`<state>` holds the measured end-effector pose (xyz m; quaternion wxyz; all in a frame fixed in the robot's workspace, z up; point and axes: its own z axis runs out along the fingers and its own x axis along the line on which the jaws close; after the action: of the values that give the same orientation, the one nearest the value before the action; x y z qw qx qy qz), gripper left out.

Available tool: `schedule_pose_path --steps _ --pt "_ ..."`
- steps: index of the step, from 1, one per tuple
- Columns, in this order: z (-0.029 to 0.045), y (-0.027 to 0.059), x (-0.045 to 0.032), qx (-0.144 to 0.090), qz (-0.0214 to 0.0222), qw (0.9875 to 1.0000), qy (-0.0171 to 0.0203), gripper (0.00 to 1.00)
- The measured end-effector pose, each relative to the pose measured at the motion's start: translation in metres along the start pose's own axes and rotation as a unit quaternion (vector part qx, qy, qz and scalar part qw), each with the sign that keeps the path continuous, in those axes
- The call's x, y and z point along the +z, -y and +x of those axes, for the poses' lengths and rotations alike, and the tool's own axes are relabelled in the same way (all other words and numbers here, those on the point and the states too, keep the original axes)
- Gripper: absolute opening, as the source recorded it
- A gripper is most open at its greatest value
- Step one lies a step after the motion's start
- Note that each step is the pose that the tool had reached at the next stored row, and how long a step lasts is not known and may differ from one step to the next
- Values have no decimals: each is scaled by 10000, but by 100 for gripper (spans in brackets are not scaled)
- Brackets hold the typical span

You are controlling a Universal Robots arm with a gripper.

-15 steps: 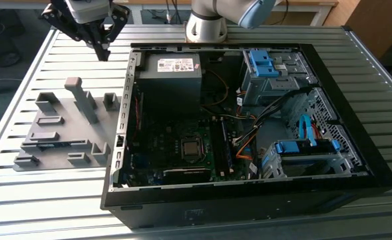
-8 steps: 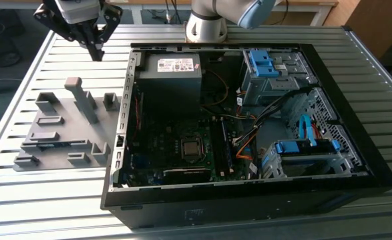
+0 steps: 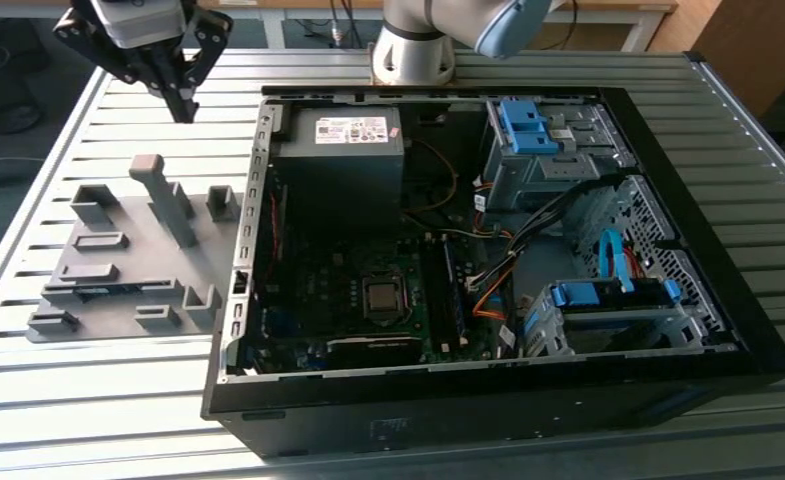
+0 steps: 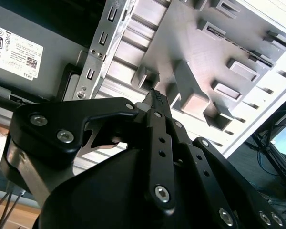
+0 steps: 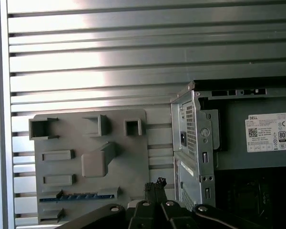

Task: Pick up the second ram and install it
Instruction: 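Reach for the second ram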

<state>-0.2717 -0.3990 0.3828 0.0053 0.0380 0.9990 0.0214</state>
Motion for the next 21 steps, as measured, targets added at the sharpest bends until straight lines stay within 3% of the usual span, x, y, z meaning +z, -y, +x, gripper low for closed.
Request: schedule_pose_path --steps 9,21 --pt "133 68 0 0 0 10000 0 11" --pt "215 191 -2 -12 1 10000 2 11"
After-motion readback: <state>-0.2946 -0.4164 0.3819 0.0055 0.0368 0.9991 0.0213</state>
